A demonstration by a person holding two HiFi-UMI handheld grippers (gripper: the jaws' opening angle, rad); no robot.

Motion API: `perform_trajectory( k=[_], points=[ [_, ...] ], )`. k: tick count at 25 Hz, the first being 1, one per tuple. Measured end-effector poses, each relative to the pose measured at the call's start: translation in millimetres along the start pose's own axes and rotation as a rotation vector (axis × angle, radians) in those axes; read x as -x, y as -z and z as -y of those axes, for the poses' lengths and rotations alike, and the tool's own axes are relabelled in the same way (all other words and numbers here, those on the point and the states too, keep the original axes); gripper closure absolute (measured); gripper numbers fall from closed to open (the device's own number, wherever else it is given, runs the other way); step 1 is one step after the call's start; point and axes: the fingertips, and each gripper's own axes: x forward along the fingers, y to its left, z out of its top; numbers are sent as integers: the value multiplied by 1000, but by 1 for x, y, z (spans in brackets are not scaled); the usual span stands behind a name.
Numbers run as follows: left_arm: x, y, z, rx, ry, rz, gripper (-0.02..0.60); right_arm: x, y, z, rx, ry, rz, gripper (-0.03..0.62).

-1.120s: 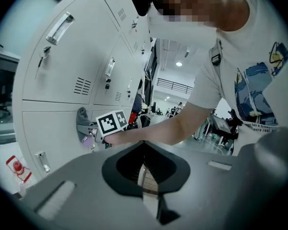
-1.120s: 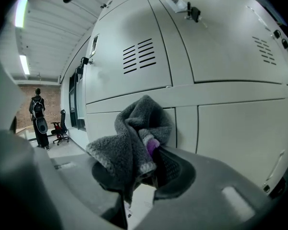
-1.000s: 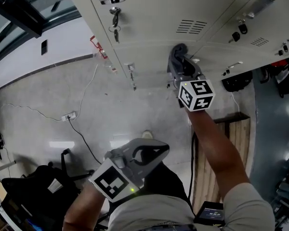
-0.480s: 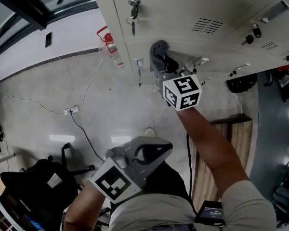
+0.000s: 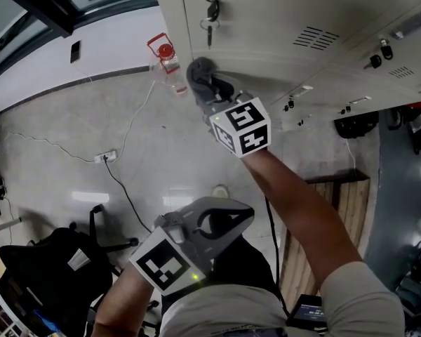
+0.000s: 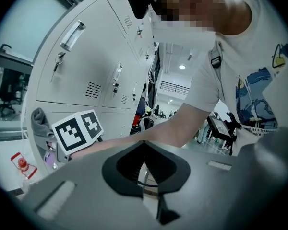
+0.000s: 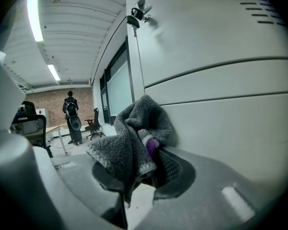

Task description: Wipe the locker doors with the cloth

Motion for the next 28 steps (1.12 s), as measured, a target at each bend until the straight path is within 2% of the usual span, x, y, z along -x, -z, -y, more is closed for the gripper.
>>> perform_trajectory(
  k=[6,10,14,21,25,28],
  points=[
    [0,2,-4,14,6,9,577,-1,2,-9,-10,-72,-26,488],
    [-5,2,1,16,34,4,577,29,6,-2,-7,-57,-6,490],
    [-14,3,6,-1,71,-6,578,76,13,27,-6,25,19,488],
    [-33,2,12,-15,116,-15,577,153,37,108,-64,248,27,490],
    [-39,0,14,-15,122,-14,578,174,50,146,-88,338,17,488],
    [-40,1,13,-11,114,-19,578,173,59,163,-89,373,0,490]
  ],
)
